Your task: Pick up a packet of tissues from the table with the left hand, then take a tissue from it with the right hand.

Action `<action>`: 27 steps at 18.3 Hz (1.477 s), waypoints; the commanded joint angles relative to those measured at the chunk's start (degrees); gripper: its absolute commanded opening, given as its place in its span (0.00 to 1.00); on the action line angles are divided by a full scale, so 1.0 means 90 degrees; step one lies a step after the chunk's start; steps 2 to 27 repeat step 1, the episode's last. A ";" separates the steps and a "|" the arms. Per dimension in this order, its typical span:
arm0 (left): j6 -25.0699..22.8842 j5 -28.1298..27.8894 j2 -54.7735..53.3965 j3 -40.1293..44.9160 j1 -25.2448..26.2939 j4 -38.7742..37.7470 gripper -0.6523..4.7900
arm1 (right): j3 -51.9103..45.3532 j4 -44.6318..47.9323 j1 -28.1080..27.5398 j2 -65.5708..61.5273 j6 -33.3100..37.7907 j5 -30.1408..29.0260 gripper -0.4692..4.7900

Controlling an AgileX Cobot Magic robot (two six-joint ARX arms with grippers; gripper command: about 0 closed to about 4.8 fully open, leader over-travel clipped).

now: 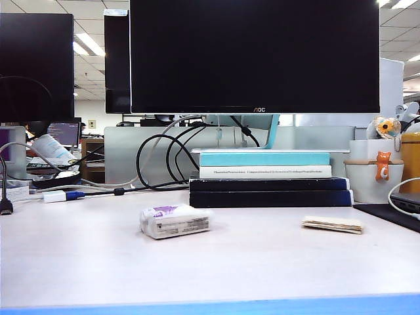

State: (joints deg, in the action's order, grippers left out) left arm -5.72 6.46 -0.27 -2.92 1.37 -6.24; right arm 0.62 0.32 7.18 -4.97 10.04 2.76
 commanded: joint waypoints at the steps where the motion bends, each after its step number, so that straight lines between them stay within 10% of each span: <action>1: 0.0019 0.0022 0.0022 -0.0017 -0.0005 0.0080 0.11 | -0.0070 0.0090 0.0000 0.0005 0.0027 -0.0012 0.09; 27: 0.0019 0.0022 0.0022 -0.0017 -0.0005 0.0080 0.11 | -0.0070 0.0090 0.0000 0.0005 0.0027 -0.0012 0.09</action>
